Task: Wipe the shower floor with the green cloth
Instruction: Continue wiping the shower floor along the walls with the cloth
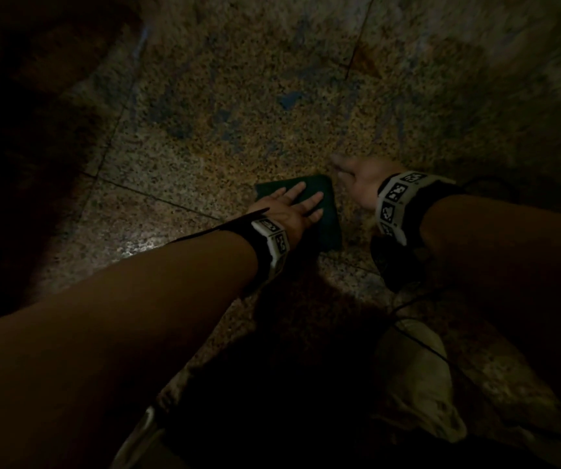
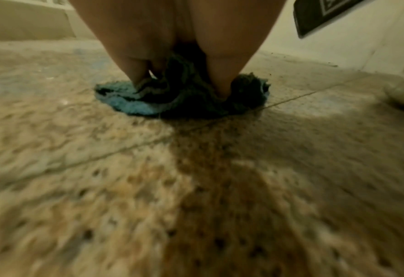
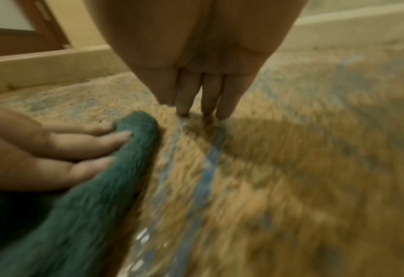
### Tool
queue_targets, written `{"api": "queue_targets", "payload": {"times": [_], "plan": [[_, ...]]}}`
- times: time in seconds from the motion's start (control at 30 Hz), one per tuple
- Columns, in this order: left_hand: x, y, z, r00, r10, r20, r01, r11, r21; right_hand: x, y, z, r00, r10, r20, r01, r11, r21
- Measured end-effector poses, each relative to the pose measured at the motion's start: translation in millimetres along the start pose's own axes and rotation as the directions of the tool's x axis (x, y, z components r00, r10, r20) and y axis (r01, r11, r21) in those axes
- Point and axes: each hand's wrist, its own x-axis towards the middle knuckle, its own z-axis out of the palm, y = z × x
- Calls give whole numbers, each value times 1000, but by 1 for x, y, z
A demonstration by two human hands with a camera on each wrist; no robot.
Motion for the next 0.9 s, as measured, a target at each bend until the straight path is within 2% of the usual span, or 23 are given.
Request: {"api": "queue_targets", "payload": {"times": [0.07, 0.13, 0.3, 0.43, 0.73, 0.9], "plan": [[0, 2, -5, 1000, -3, 21, 2, 1000, 13, 3, 2, -4, 1000, -12, -26, 11, 999, -34], [-3, 1, -3, 999, -4, 40, 3, 1000, 21, 1, 1, -6, 1000, -18, 15, 19, 999, -32], [-12, 1, 15, 994, 78, 82, -85, 992, 94, -2, -1, -2, 999, -40, -12, 39, 994, -106], [-12, 0, 19, 991, 105, 86, -115, 984, 133, -1, -2, -6, 998, -43, 37, 46, 995, -88], [12, 13, -4, 995, 91, 35, -95, 984, 149, -3, 7, -9, 992, -101, 81, 111, 985, -135], [4, 13, -4, 998, 50, 29, -53, 993, 101, -4, 12, -12, 977, -201, 77, 213, 952, -220]]}}
